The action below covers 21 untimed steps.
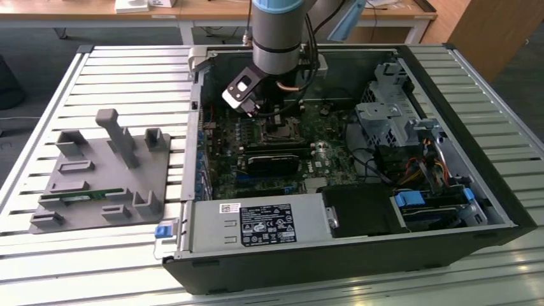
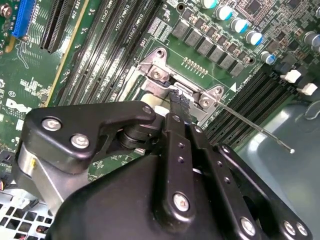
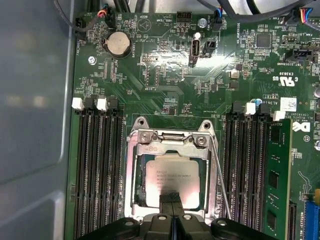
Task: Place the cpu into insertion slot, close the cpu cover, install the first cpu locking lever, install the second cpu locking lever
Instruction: 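Close the cpu cover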
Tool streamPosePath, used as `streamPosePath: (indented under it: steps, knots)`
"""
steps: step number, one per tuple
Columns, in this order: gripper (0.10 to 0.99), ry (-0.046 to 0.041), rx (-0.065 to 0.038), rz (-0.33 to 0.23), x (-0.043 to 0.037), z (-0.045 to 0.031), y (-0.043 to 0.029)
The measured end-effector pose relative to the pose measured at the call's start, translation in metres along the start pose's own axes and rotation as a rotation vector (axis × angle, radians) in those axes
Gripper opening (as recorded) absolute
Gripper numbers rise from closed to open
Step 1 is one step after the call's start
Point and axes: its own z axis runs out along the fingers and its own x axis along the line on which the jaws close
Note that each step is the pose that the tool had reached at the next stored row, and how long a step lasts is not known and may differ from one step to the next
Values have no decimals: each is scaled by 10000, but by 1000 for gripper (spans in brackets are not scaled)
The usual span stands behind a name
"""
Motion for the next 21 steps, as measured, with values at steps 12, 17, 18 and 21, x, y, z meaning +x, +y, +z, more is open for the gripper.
streamPosePath:
  steps: [12, 17, 18, 21]
  knots:
    - [106, 11, -2, -2, 4, -74, 74]
    - [106, 8, -1, 0, 2, -74, 113]
    - [106, 9, 0, 0, 2, -74, 128]
    - [106, 9, 0, -1, 0, -73, 169]
